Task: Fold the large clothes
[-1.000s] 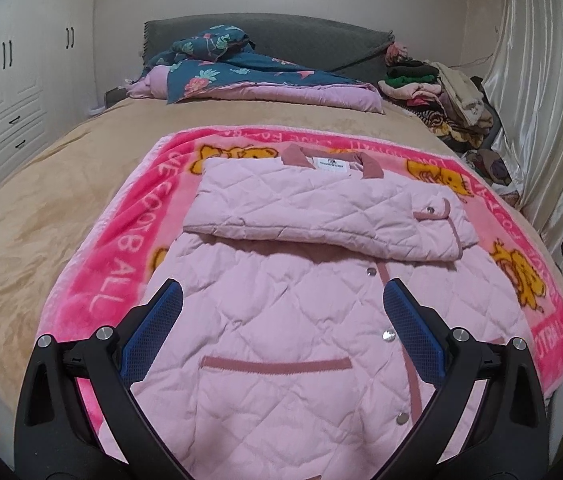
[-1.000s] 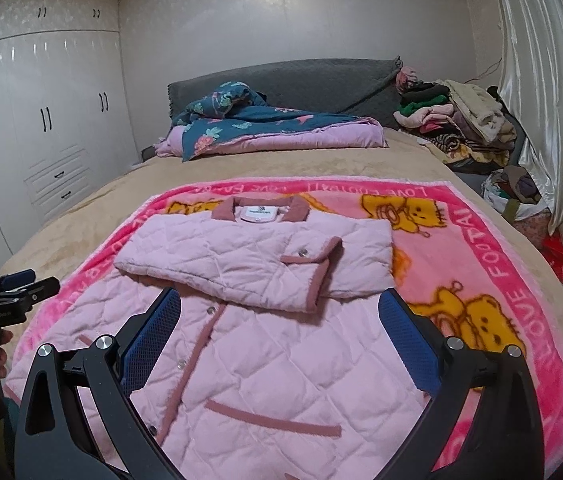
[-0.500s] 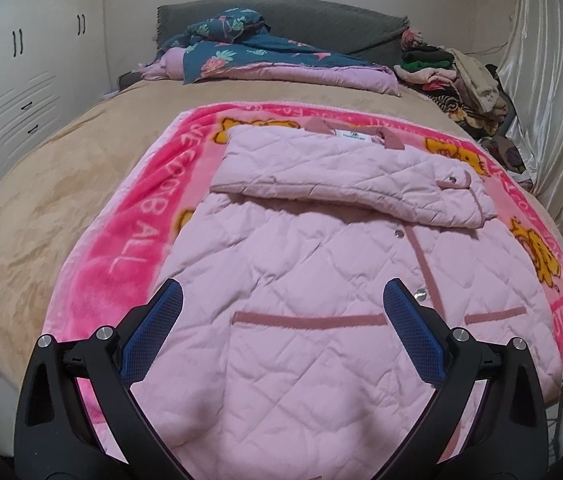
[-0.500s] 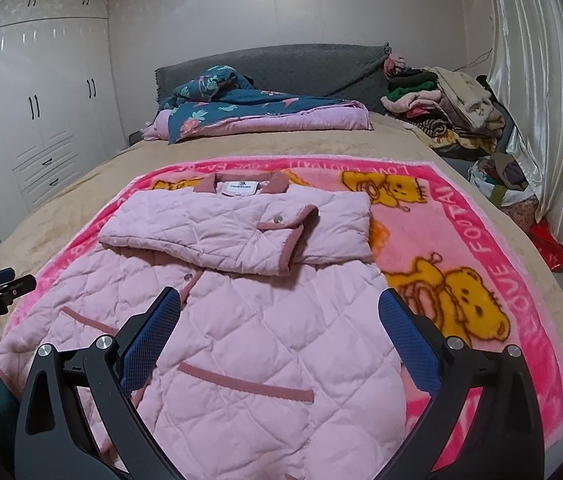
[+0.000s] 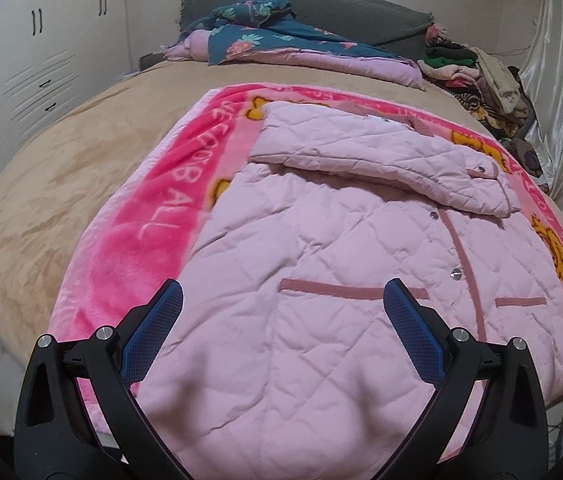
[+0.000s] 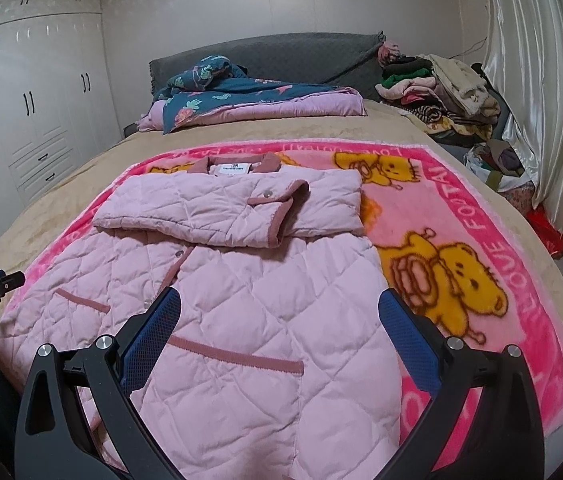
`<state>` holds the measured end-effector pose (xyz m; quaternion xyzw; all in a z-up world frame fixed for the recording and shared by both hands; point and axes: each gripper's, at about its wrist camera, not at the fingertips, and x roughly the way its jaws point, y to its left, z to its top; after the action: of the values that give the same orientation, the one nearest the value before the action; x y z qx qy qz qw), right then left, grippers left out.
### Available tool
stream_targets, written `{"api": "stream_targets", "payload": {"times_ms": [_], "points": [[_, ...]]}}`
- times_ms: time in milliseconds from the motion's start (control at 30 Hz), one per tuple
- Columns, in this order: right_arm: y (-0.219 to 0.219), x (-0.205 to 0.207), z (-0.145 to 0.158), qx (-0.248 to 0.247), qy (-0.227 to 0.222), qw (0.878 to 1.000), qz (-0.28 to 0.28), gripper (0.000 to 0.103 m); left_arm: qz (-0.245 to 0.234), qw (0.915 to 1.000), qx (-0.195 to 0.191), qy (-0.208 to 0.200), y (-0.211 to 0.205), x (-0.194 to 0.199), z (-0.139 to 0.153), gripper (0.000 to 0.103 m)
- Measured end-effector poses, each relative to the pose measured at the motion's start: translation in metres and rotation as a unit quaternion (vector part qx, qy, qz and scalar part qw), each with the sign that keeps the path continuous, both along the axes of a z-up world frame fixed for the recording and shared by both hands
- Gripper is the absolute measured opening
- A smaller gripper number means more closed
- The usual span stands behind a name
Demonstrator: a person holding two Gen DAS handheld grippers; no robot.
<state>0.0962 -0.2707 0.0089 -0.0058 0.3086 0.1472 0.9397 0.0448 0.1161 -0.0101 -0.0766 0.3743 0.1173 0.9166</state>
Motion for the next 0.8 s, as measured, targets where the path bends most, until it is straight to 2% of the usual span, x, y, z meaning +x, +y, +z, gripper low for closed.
{"api": "stream_targets", "payload": {"times_ms": [467,800], "points": [[-0.013,-0.009,-0.025,-0.005,0.028,1.000,-0.001,0.099,0.052,0.9984,-0.013,0.020,0.042,-0.025,-0.017,0.094],[-0.028,-0.018,-0.042,-0.012,0.047,0.999,-0.010,0.099,0.053,0.9941,-0.070,0.064,0.059,-0.034,-0.053,0.094]]}}
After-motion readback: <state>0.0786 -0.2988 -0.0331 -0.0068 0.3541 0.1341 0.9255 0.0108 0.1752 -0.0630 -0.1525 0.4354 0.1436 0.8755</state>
